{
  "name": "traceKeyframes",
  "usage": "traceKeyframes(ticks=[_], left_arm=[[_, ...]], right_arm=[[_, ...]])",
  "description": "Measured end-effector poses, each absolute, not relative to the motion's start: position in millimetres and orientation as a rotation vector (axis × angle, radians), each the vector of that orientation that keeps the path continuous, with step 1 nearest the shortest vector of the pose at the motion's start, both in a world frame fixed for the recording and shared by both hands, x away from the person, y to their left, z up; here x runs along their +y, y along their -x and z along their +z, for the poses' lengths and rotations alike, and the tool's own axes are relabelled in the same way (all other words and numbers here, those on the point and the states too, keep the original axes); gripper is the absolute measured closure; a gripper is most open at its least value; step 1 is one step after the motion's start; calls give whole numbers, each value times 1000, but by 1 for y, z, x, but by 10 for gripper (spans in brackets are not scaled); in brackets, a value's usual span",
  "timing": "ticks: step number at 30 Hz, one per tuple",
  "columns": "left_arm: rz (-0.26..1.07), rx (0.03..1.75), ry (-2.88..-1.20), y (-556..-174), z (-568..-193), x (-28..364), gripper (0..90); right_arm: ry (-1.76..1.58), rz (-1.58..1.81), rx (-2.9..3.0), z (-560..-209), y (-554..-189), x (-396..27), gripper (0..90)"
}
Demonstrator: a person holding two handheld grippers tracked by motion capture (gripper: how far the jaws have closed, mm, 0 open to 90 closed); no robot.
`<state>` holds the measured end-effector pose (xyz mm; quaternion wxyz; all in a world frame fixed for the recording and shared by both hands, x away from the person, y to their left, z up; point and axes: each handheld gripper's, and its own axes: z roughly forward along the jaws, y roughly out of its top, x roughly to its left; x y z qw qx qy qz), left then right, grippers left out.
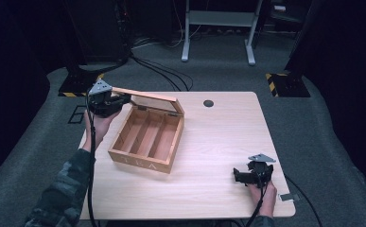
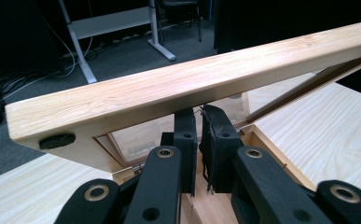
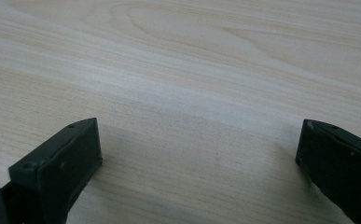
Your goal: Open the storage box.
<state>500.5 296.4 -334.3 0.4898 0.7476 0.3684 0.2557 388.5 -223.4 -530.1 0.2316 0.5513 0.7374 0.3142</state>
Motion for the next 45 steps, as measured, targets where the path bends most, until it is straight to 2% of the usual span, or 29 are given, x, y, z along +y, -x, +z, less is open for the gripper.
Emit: traceKeyframes(ticks=[45], left_arm=[[617, 897, -1812, -504, -332, 296, 849]], right_arm=[[-1516, 864, 2027, -530, -388, -223, 0]])
